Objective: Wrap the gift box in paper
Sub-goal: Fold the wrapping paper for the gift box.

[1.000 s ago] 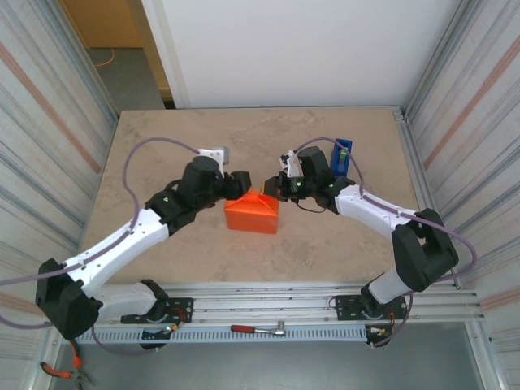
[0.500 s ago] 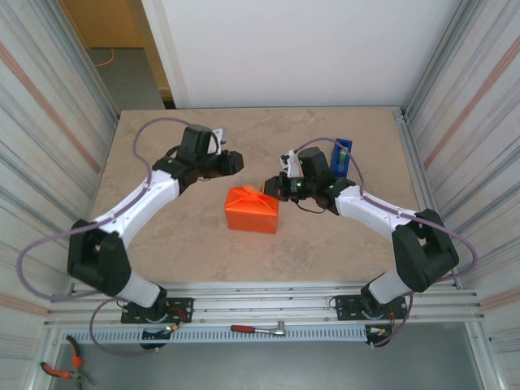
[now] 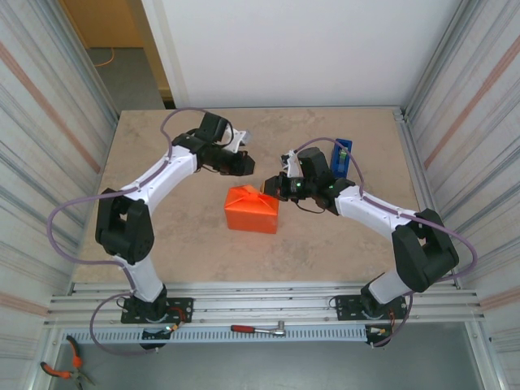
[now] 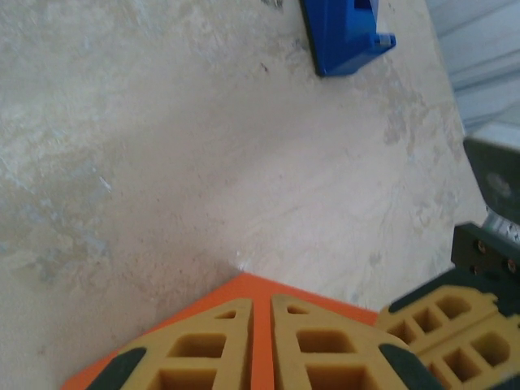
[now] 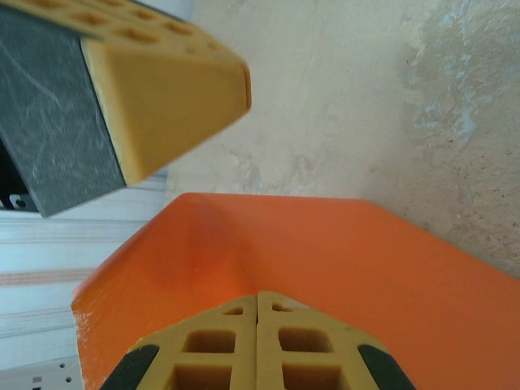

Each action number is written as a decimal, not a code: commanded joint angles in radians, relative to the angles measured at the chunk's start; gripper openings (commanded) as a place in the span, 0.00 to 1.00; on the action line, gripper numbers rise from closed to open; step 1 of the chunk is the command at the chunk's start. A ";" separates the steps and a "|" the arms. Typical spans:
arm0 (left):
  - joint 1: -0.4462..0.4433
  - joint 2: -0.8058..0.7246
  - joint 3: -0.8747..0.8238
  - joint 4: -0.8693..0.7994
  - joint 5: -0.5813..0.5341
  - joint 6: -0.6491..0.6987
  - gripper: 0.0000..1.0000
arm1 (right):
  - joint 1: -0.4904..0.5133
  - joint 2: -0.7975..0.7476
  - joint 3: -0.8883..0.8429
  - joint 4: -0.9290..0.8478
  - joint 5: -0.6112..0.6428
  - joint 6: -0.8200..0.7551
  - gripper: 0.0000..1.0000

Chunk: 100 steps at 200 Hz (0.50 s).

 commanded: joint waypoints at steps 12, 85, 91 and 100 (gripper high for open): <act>0.004 -0.001 0.044 -0.147 0.086 0.120 0.10 | 0.025 0.046 -0.069 -0.208 0.015 0.010 0.00; -0.001 -0.016 0.045 -0.278 0.144 0.226 0.00 | 0.026 0.046 -0.064 -0.210 0.015 0.011 0.00; -0.001 -0.015 0.045 -0.286 0.151 0.232 0.00 | 0.025 0.045 -0.064 -0.211 0.015 0.011 0.00; -0.001 -0.015 0.045 -0.297 0.159 0.239 0.00 | 0.025 0.046 -0.064 -0.211 0.014 0.012 0.00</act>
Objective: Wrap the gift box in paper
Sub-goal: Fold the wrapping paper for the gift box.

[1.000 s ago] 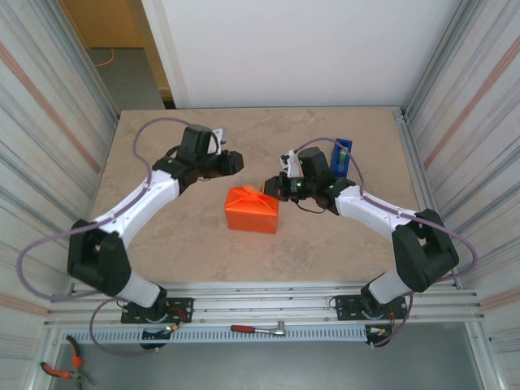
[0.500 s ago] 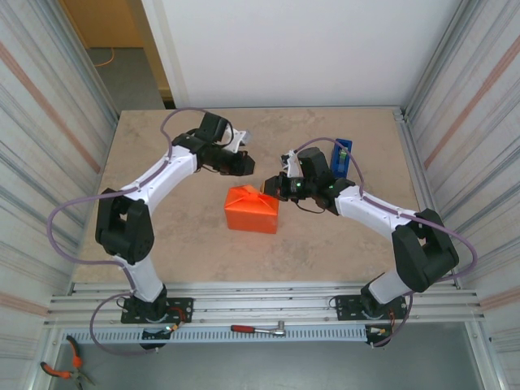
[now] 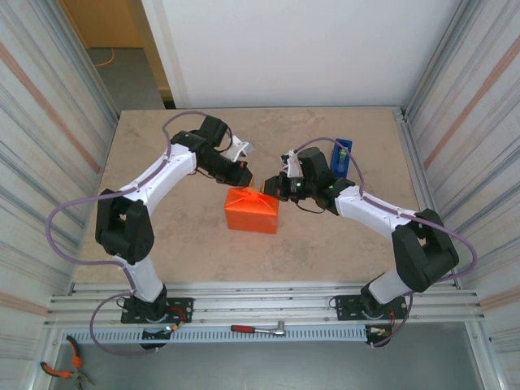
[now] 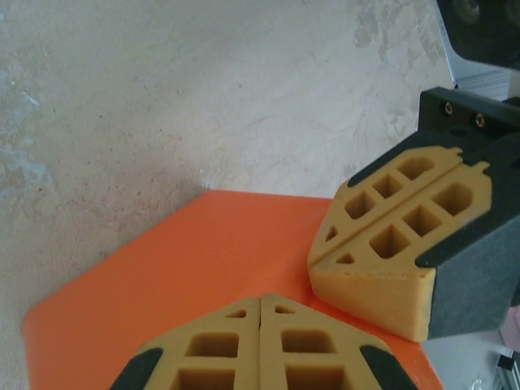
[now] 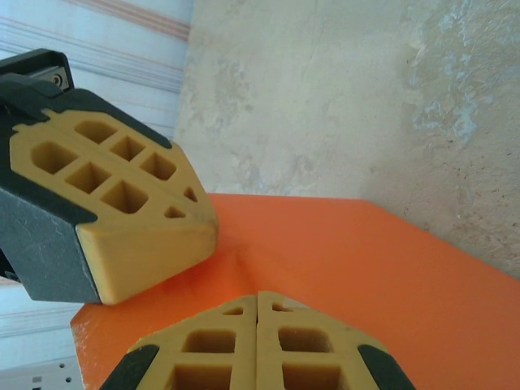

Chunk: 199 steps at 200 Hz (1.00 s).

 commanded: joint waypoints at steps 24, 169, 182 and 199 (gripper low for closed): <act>-0.007 -0.022 0.008 -0.087 0.059 0.073 0.00 | 0.026 0.046 -0.064 -0.214 0.018 0.012 0.00; -0.024 0.036 0.061 -0.194 0.044 0.141 0.00 | 0.027 0.032 -0.069 -0.221 0.030 0.016 0.00; -0.028 0.030 0.053 -0.194 0.012 0.141 0.00 | 0.029 0.032 -0.070 -0.221 0.032 0.017 0.00; -0.033 0.024 0.041 -0.202 -0.012 0.146 0.00 | 0.028 0.032 -0.070 -0.221 0.033 0.017 0.00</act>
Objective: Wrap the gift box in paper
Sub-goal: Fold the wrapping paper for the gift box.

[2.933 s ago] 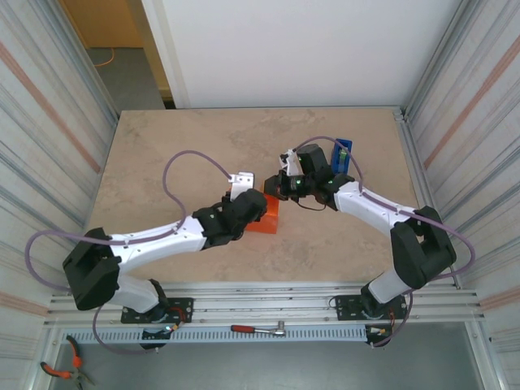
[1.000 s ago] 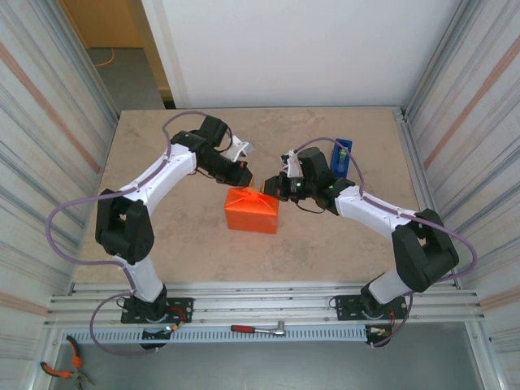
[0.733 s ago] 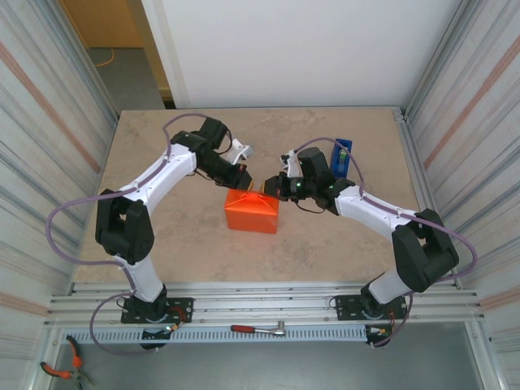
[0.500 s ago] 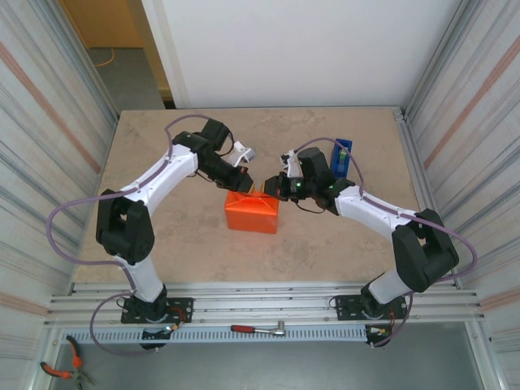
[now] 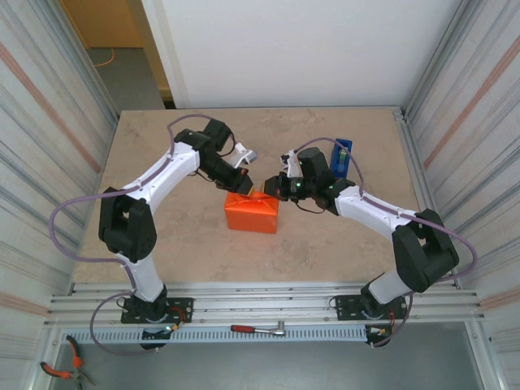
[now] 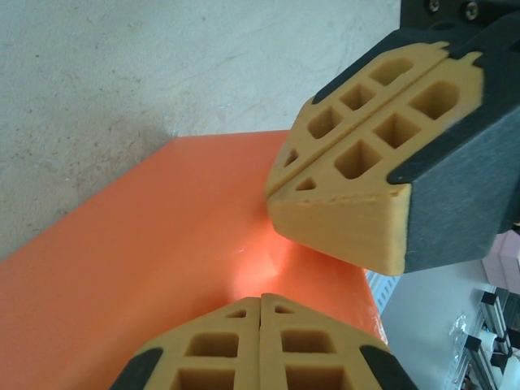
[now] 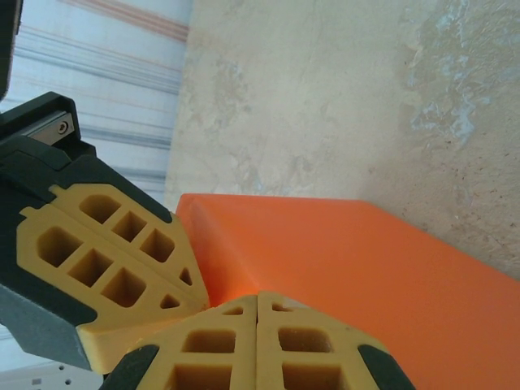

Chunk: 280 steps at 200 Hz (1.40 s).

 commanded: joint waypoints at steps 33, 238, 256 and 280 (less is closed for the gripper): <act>-0.024 -0.027 -0.027 -0.055 -0.072 0.039 0.00 | 0.028 0.034 -0.069 -0.217 0.025 0.017 0.00; -0.035 -0.205 -0.242 0.089 -0.153 -0.021 0.00 | 0.004 0.075 -0.004 -0.259 0.038 -0.006 0.00; -0.036 -0.220 -0.275 0.126 -0.161 -0.043 0.00 | -0.003 0.076 0.056 -0.290 0.032 -0.025 0.00; -0.036 -0.239 -0.317 0.173 -0.174 -0.077 0.00 | -0.014 0.056 0.145 -0.326 0.029 -0.040 0.00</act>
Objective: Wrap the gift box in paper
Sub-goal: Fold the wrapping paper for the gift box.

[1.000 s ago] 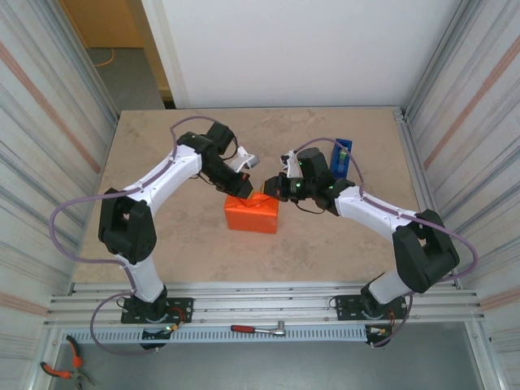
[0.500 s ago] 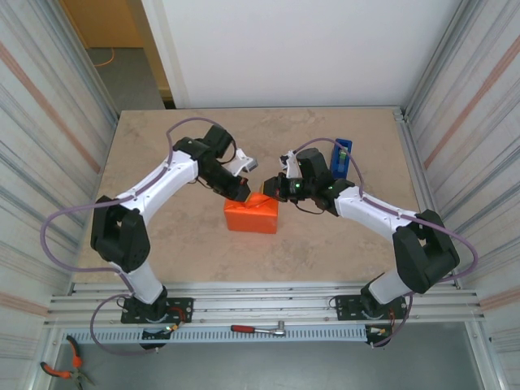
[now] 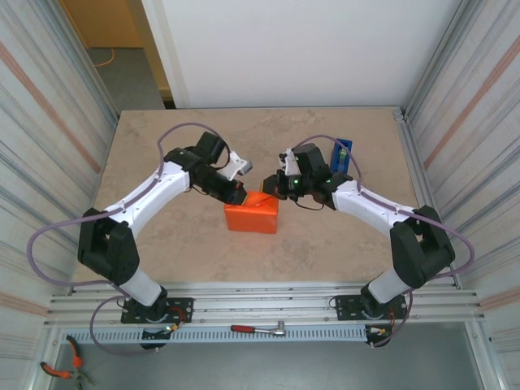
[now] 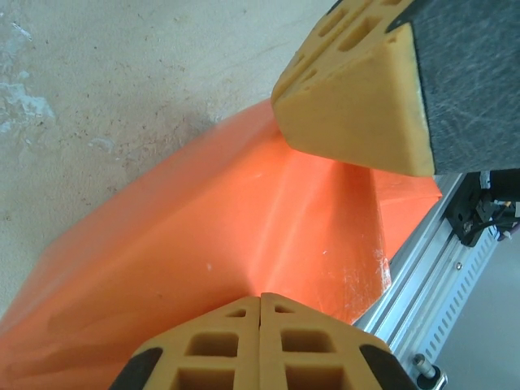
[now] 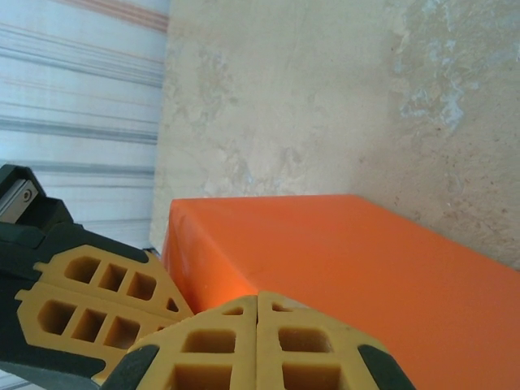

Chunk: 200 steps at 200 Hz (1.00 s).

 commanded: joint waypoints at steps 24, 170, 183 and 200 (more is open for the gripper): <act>-0.005 -0.039 -0.085 0.019 -0.033 -0.069 0.00 | -0.009 0.005 0.133 -0.235 0.014 -0.050 0.00; -0.006 -0.064 -0.136 0.063 -0.039 -0.096 0.00 | 0.152 -0.059 -0.024 -0.155 0.096 0.041 0.00; -0.006 -0.064 -0.136 0.070 -0.037 -0.102 0.00 | 0.154 -0.051 -0.029 -0.175 0.111 0.015 0.00; -0.003 -0.068 -0.126 0.074 -0.028 -0.111 0.00 | 0.153 -0.042 -0.039 -0.195 0.127 -0.018 0.00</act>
